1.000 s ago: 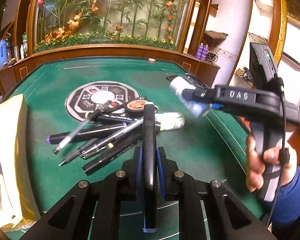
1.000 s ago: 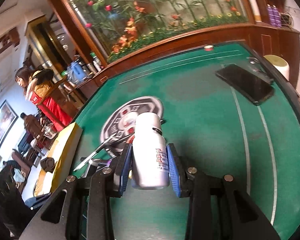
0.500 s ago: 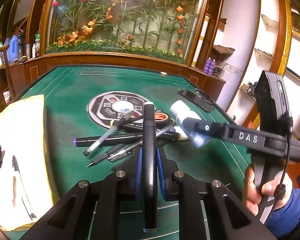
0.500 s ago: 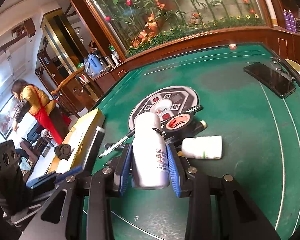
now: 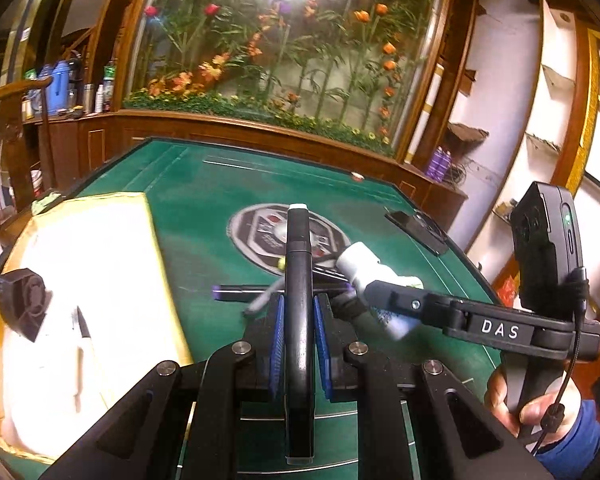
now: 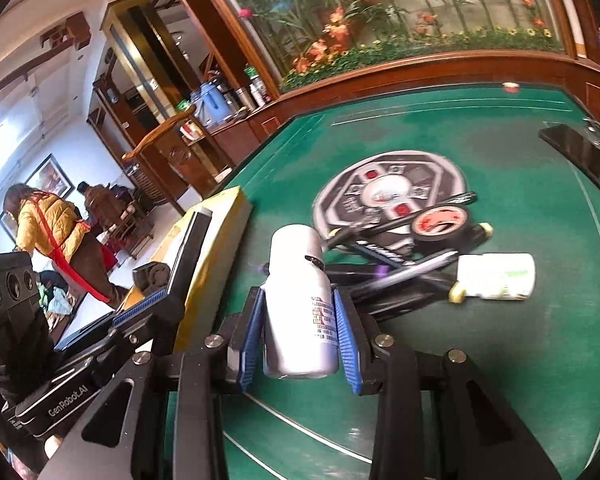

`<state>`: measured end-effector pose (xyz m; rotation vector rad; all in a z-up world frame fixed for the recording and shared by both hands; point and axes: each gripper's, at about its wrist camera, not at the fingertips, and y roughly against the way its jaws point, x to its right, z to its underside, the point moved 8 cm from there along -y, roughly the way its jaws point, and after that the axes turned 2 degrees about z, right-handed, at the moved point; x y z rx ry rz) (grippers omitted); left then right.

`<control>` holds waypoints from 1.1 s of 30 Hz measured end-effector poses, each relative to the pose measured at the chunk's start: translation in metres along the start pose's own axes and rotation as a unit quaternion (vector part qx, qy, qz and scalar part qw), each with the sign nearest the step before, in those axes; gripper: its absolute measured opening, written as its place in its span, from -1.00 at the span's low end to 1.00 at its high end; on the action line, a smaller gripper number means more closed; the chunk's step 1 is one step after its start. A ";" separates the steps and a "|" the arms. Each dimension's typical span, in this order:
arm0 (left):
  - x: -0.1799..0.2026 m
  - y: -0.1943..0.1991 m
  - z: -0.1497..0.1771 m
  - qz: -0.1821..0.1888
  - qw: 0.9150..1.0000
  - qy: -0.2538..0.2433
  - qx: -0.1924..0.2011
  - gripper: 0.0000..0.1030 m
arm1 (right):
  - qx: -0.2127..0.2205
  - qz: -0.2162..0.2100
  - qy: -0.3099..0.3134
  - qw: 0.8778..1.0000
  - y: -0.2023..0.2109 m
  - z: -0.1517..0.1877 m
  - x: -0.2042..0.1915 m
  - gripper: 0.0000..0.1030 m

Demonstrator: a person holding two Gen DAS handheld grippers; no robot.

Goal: Organize rigid objects
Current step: 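Carry the spray bottle and black marker into the tray while opening both grippers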

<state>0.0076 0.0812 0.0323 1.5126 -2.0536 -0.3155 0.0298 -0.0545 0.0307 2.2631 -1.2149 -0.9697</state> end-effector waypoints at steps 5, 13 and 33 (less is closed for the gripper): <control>-0.030 0.017 -0.007 -0.018 0.999 0.022 0.020 -0.72 | -0.010 -0.013 0.016 1.000 -0.008 -0.002 -0.029 -0.34; -0.089 0.043 -0.009 -0.067 0.995 0.063 0.041 -0.71 | -0.023 -0.040 0.051 0.998 -0.030 -0.014 -0.083 -0.34; -0.192 0.029 0.024 -0.147 0.976 0.162 -0.011 -0.71 | -0.123 -0.025 0.127 0.984 -0.142 0.015 -0.174 -0.34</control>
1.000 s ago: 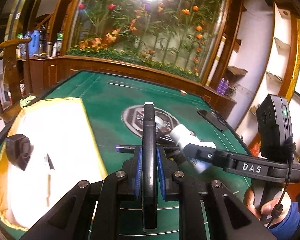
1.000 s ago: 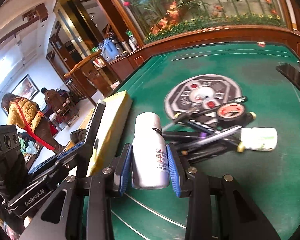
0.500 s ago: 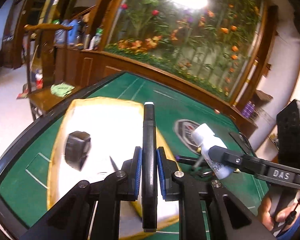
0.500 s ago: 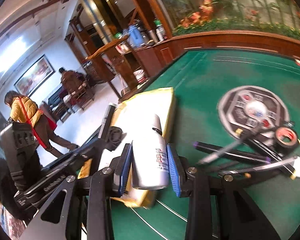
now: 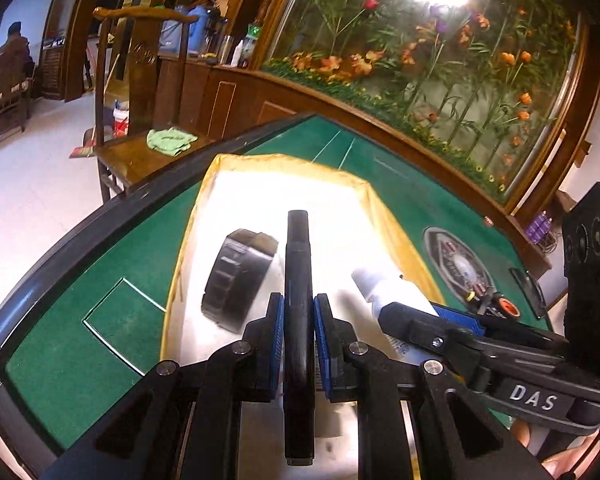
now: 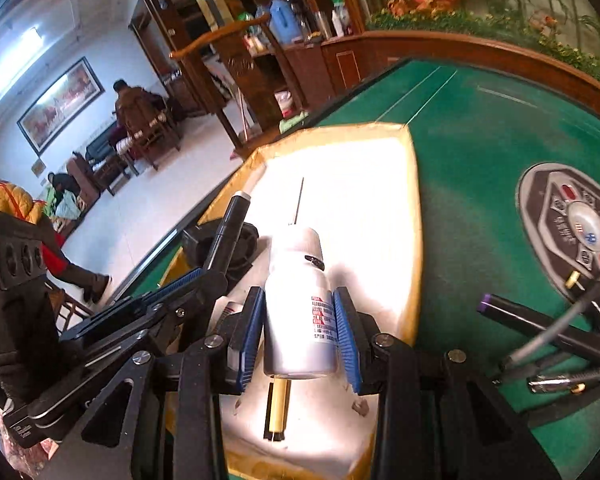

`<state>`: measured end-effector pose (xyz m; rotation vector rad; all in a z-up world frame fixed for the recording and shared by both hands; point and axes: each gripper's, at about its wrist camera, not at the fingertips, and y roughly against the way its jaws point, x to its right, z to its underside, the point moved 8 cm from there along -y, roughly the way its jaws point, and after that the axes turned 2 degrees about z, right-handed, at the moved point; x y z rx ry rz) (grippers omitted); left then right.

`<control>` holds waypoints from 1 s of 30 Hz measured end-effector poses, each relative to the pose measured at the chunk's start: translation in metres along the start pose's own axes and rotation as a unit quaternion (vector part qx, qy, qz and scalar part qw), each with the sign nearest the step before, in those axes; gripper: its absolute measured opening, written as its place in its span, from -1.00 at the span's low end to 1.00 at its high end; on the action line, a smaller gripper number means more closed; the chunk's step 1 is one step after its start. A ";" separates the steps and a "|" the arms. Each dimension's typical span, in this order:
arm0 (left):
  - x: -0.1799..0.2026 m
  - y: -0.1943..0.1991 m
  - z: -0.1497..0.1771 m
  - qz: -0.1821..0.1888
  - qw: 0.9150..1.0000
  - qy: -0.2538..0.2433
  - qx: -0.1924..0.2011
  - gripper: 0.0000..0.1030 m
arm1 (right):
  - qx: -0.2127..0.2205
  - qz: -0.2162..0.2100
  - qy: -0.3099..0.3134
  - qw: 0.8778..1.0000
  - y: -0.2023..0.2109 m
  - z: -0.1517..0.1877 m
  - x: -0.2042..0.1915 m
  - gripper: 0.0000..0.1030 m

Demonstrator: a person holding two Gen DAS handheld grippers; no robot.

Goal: Organize rigid objects
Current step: 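Carry the spray bottle and black marker into the tray while opening both grippers, then move both open grippers back over the objects on the table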

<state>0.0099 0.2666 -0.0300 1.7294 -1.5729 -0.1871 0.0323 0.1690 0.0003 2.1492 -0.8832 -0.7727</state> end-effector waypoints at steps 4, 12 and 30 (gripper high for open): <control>-0.006 -0.006 0.005 -0.013 1.000 -0.007 -0.022 -0.71 | -0.017 0.012 0.009 1.000 -0.016 0.002 -0.002 -0.34; -0.006 -0.008 0.009 -0.017 0.999 -0.021 -0.032 -0.71 | -0.012 0.039 0.045 0.998 -0.017 0.004 -0.005 -0.34; -0.006 0.009 0.010 -0.007 1.000 -0.018 -0.001 0.12 | 0.015 0.021 0.026 0.999 0.007 0.000 0.000 -0.34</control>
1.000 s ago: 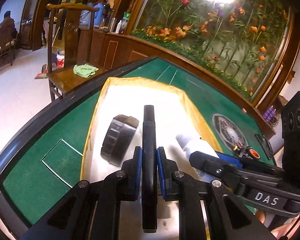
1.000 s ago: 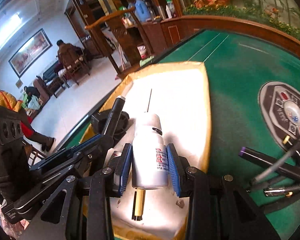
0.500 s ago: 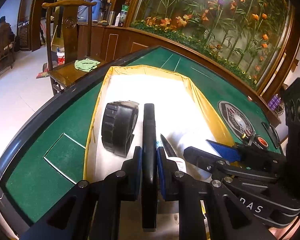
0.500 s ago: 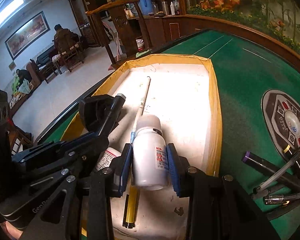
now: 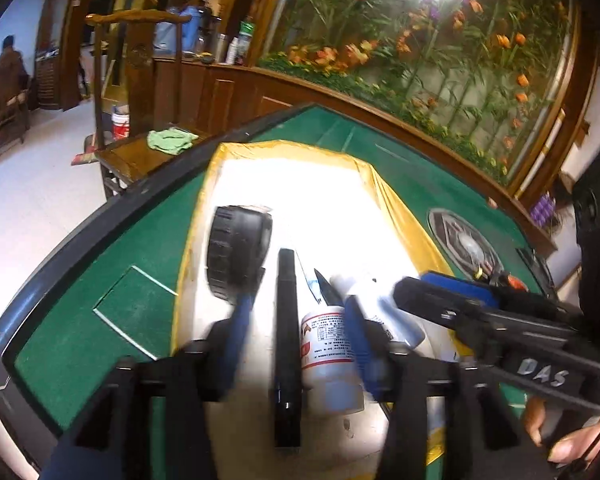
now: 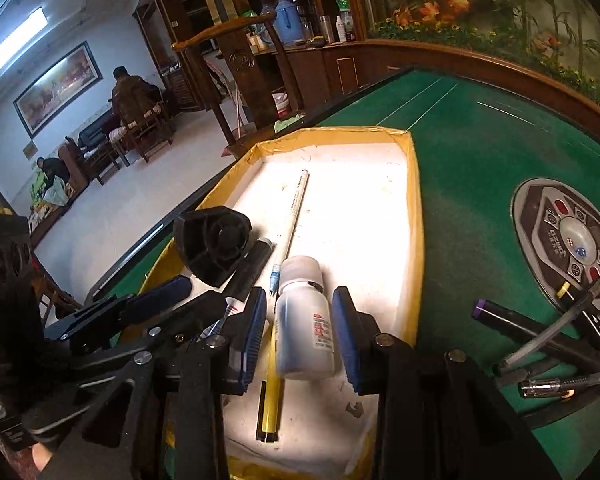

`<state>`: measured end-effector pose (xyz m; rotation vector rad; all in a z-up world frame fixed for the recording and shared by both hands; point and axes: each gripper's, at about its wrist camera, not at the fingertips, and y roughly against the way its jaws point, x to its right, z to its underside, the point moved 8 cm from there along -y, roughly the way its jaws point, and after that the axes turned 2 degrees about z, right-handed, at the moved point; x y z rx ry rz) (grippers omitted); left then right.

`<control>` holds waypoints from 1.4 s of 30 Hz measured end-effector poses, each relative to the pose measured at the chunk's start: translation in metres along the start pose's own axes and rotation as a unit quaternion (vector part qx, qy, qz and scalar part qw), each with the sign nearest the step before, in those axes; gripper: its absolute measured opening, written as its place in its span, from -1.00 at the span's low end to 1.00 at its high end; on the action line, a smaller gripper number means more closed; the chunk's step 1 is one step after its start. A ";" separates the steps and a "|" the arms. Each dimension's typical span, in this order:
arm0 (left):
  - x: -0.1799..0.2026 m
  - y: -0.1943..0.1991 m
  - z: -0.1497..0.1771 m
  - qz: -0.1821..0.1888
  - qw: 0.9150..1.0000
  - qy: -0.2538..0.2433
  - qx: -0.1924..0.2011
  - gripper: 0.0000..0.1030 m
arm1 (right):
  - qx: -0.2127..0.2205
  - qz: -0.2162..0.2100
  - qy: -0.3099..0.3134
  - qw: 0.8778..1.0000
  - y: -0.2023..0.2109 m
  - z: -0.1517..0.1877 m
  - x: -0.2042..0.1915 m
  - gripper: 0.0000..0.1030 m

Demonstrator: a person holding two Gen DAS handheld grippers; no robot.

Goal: Organize rigid objects
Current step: 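Move both open grippers back over the objects on the table, then grasp the white pill bottle with the right gripper while the left gripper grasps a black marker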

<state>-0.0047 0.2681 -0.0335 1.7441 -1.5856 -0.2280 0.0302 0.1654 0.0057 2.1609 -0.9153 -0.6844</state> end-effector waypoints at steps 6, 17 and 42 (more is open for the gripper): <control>0.009 0.015 -0.003 0.007 1.000 -0.003 0.010 0.13 | 0.023 -0.018 -0.027 0.999 0.035 0.004 0.027 -0.33; 0.096 0.026 0.004 0.047 0.995 -0.087 -0.001 0.13 | 0.060 0.011 -0.142 0.988 0.114 0.035 0.187 -0.34; 0.261 -0.034 0.075 0.097 0.939 -0.311 -0.108 0.15 | -0.043 0.018 -0.059 0.997 0.115 0.087 0.270 -0.30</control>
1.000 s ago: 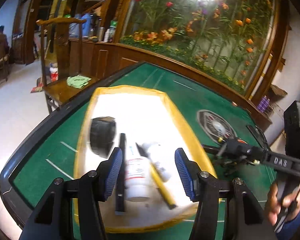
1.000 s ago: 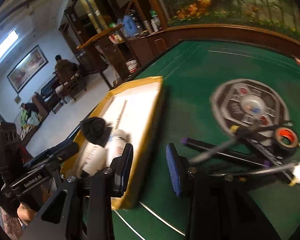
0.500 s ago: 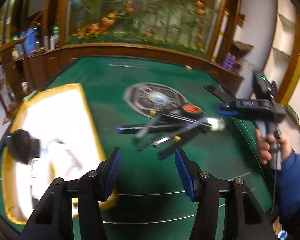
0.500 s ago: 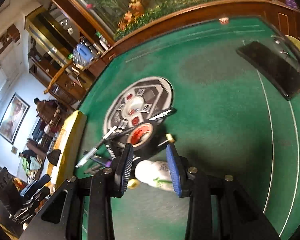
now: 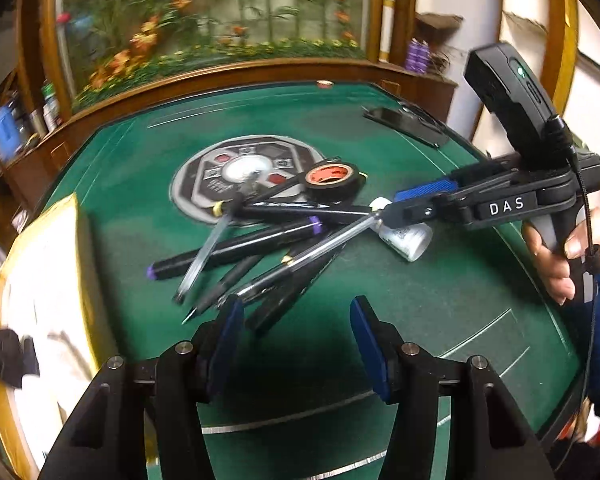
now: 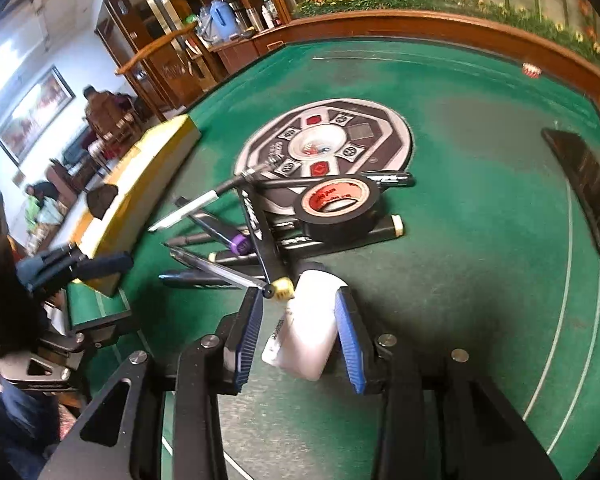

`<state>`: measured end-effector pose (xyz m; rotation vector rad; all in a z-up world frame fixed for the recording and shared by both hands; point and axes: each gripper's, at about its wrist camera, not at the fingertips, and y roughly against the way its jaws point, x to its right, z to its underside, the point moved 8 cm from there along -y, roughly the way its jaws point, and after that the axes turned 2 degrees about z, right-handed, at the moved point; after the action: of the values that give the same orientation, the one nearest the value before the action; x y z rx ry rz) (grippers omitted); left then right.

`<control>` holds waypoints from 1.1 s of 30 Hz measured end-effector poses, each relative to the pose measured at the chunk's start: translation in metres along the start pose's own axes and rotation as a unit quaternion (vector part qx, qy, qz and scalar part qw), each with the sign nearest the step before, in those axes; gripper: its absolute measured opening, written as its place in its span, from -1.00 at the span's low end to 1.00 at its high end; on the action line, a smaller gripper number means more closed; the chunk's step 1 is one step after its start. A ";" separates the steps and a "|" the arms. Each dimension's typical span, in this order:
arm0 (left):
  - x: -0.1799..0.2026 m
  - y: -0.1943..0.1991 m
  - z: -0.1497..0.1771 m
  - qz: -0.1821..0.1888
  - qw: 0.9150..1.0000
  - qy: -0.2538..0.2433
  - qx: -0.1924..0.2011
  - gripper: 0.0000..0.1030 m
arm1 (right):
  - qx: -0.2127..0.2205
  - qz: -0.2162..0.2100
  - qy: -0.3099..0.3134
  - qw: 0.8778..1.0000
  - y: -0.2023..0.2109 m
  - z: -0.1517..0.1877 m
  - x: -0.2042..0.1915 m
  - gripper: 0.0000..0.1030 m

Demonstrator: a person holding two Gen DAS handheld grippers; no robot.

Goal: Organize rigid objects
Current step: 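Grasp the white pill bottle with the right gripper while the left gripper grasps a black marker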

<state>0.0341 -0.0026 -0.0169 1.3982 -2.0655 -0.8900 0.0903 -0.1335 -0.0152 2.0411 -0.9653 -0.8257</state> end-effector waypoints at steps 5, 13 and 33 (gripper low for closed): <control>-0.004 -0.025 -0.001 -0.027 0.999 -0.026 -0.034 0.15 | -0.021 0.025 0.003 0.999 -0.014 0.008 0.005 -0.30; 0.013 -0.050 -0.001 -0.011 0.997 -0.041 -0.061 -0.42 | -0.021 0.068 -0.011 0.997 -0.011 0.012 0.017 -0.37; 0.067 -0.058 -0.011 0.029 0.997 -0.021 -0.063 -0.73 | -0.020 0.090 -0.052 0.994 -0.001 0.015 0.037 -0.38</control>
<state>0.0537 -0.0833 -0.0499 1.2581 -2.0317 -1.0150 0.0978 -0.1682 -0.0330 1.8607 -1.1615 -0.8537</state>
